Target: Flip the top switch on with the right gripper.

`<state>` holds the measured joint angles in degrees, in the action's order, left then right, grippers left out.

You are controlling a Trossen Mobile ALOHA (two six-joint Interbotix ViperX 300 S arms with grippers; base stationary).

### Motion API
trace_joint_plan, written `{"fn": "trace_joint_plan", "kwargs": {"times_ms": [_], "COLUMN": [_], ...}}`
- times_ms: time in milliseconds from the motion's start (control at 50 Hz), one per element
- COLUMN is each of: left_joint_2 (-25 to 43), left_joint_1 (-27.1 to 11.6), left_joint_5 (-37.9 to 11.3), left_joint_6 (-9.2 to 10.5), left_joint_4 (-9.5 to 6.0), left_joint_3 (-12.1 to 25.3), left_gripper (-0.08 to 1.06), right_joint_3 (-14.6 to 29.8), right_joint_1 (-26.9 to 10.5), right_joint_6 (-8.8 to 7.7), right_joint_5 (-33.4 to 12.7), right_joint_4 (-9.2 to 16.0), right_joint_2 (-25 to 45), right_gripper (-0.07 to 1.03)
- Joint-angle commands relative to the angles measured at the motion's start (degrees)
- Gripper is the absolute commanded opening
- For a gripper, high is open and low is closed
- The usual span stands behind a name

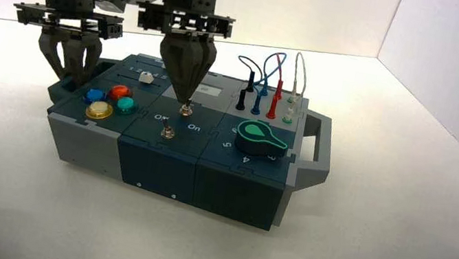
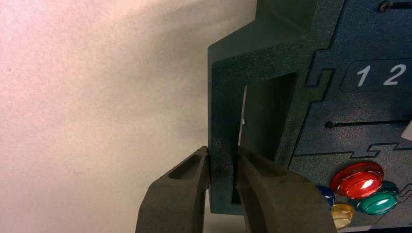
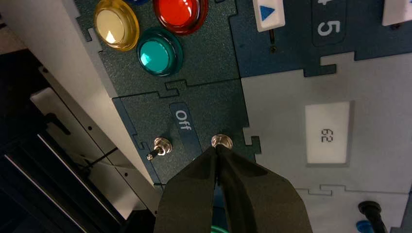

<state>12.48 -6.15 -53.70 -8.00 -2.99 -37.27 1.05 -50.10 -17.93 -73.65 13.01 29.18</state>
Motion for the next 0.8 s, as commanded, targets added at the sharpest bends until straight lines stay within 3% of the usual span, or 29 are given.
{"fn": "trace_joint_plan", "kwargs": {"times_ms": [20, 260, 560, 800], "left_joint_2": [-1.58, -1.76, -1.76, -2.29], "left_joint_1": [1.32, 1.32, 1.23, 1.32], "left_joint_5": [0.35, -0.18, 0.35, 0.35], "left_joint_6": [0.18, 0.26, 0.44, 0.26], "left_joint_4": [0.09, -0.35, -2.11, -2.11], "left_joint_3": [1.85, 1.93, 2.20, 2.46], "left_gripper": [-0.03, -0.03, -0.03, -0.03], "right_joint_3": [0.35, 1.49, 1.67, 2.02], "right_joint_1": [0.35, -0.09, -0.09, -0.09], "right_joint_6": [-0.44, 0.00, 0.53, 0.53], "right_joint_5": [-0.62, -0.35, 1.76, 2.02], "right_joint_4": [-0.18, -0.09, 1.14, 1.14], "right_joint_2": [-2.02, -1.93, -1.41, -1.32], "right_gripper": [-0.02, -0.02, -0.02, -0.02]}}
